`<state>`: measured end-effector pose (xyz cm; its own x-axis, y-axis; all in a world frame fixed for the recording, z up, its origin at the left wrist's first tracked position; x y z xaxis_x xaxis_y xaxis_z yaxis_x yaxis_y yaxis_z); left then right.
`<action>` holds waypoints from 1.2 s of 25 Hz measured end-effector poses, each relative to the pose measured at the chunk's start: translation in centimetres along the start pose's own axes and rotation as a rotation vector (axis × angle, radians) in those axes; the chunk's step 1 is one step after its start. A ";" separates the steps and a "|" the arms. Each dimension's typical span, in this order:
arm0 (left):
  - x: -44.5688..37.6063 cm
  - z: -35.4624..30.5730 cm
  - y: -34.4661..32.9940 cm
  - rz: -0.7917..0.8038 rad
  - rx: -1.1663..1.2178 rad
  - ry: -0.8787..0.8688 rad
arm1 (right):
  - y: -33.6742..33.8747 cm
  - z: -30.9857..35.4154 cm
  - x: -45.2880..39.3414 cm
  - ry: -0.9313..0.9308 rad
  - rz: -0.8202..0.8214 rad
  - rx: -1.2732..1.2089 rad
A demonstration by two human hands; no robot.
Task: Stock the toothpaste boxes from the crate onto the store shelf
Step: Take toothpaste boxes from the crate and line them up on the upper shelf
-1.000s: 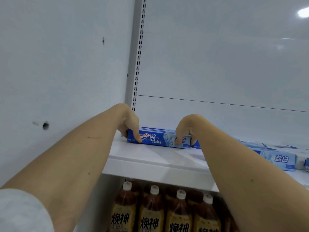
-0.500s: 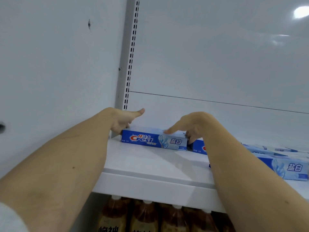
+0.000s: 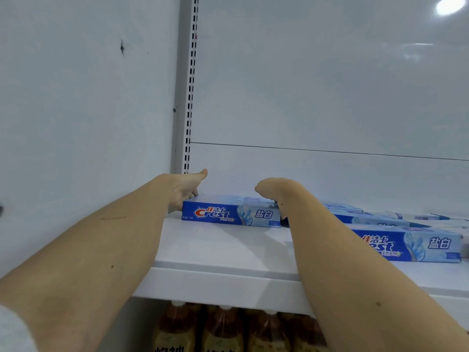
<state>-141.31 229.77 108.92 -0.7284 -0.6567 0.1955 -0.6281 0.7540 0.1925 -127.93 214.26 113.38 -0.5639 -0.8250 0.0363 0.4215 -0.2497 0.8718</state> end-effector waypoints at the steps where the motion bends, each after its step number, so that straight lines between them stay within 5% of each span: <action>1: 0.1 0.0 -0.1 0.006 -0.003 0.001 | 0.2 -0.1 0.1 -0.004 -0.005 0.022; 30: -0.2 -0.1 -1.4 0.025 0.028 0.020 | -1.0 0.0 0.3 -0.079 -0.031 0.272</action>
<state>-140.22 228.85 108.65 -0.7388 -0.6374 0.2188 -0.6172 0.7703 0.1601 -128.49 214.25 112.50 -0.6319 -0.7742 0.0365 0.2031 -0.1200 0.9718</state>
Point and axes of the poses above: each hand's wrist, its own x-axis away from the middle knuckle, its own y-axis out of the back of the hand, z = x × y, the point moved 10 cm from there along -x, towards the middle knuckle, and after that the axes turned 9 degrees about z, right-handed, at the moved point
